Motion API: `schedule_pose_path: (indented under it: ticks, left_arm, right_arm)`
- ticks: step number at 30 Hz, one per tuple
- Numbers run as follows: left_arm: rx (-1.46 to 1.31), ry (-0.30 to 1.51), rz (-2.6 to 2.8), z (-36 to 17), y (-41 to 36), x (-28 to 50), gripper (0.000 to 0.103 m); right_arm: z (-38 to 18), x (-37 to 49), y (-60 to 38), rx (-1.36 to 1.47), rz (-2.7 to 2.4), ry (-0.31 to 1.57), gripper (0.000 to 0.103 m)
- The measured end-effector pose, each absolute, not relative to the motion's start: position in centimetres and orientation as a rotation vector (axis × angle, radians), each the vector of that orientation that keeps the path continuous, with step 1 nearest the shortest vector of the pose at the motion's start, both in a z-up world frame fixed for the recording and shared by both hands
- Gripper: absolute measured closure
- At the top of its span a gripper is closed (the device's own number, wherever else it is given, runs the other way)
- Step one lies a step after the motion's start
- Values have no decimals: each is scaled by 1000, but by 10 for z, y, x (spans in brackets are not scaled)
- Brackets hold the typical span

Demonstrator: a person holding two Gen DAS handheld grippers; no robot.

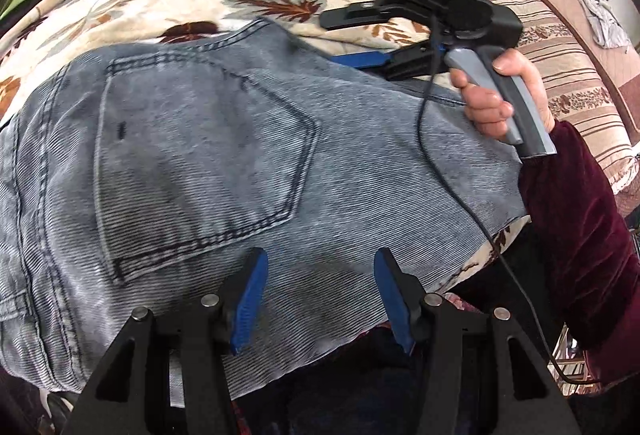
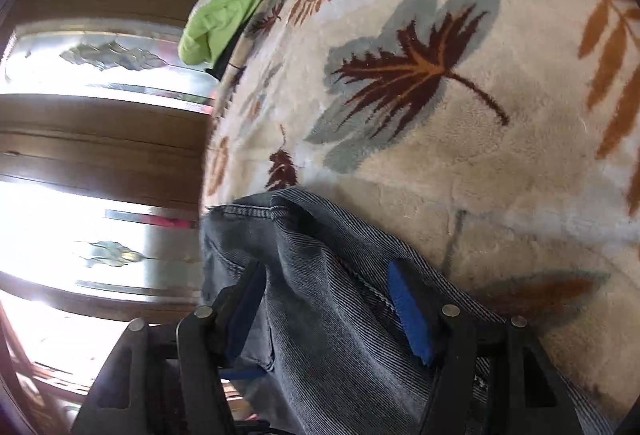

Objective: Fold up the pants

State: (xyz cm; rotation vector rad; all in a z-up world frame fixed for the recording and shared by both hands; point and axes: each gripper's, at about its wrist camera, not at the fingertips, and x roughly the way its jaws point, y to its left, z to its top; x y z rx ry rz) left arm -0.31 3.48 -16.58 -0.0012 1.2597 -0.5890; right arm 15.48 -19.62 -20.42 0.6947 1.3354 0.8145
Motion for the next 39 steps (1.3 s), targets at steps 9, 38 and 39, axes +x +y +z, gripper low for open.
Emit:
schedule_pose_path:
  ticks: [9,38,39]
  left_arm:
    - [42,1278,-523,-169,23,-1,44]
    - [-12,1273,-501,-174,39,-8,44]
    - [-14,1272,-502,-174,39,-8,44]
  right_arm:
    - [-195,138,-156,522,932,1378,36]
    - [-161,130,-178,465,630,1145,99]
    - [-156,131,-179,456,626,1116,99]
